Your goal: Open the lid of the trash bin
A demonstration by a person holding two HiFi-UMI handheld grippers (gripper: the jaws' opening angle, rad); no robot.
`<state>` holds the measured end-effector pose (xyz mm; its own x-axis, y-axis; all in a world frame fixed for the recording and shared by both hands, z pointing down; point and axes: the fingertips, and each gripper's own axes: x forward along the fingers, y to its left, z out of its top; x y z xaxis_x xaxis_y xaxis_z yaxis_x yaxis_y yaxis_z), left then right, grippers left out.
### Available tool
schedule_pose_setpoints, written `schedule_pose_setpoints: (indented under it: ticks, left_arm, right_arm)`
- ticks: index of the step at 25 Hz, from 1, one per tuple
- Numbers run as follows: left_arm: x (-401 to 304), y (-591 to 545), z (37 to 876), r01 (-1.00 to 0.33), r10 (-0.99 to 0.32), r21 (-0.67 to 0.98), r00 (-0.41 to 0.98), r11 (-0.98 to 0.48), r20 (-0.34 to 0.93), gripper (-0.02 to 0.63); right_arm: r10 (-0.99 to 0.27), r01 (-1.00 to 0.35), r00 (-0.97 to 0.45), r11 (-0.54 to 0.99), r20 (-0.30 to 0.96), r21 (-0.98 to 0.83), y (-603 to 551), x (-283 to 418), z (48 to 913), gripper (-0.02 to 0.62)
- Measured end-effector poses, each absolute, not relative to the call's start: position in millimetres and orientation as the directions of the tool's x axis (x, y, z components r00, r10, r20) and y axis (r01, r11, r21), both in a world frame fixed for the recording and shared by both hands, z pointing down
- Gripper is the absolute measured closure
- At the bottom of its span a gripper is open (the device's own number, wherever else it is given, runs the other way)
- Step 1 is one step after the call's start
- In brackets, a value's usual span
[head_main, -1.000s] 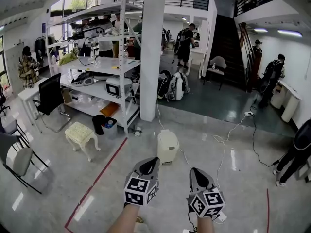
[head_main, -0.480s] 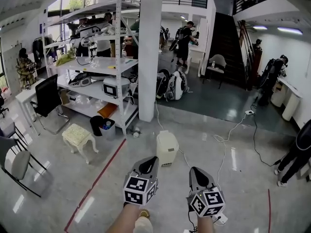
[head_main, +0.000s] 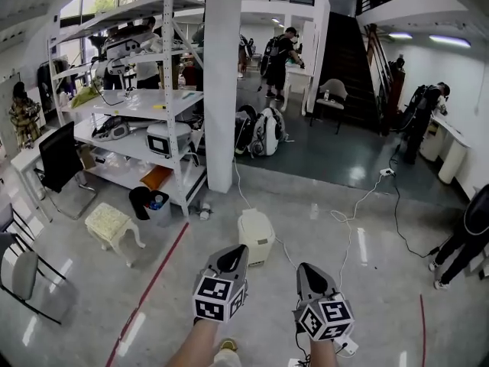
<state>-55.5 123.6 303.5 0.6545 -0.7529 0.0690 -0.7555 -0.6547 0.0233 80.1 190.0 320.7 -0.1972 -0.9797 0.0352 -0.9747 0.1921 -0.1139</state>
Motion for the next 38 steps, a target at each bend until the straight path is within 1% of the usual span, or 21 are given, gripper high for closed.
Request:
schedule_pose_setpoints:
  ticks: [16, 21, 25, 31, 38]
  left_arm:
    - [-41, -8, 294, -0.694, -0.692, 0.003, 0.719, -0.72, 0.069, 0.606]
    - [-42, -33, 302, -0.678, -0.676, -0.005, 0.733, -0.735, 0.08, 0.606]
    - [-45, -48, 306, -0.672, -0.67, 0.001, 0.738, -0.74, 0.085, 0.606]
    - [-38, -72, 313, -0.671, -0.668, 0.018, 0.74, -0.741, 0.083, 0.606]
    - [-21, -106, 320, -0.673, -0.67, 0.016, 0.738, -0.739, 0.085, 0.605]
  right_arm:
    - [-0.993, -0.987, -0.115, 0.113, 0.012, -0.111, 65, 89, 305, 0.56]
    - [-0.995, -0.988, -0.102, 0.1, 0.005, -0.117, 39, 83, 308, 0.56]
    - [-0.996, -0.99, -0.091, 0.088, 0.023, -0.109, 26, 81, 312, 0.56]
    - [-0.997, -0.992, -0.072, 0.068, 0.034, -0.103, 6, 94, 314, 0.56]
    - [-0.996, -0.992, -0.083, 0.08, 0.028, -0.101, -31, 109, 319, 0.56]
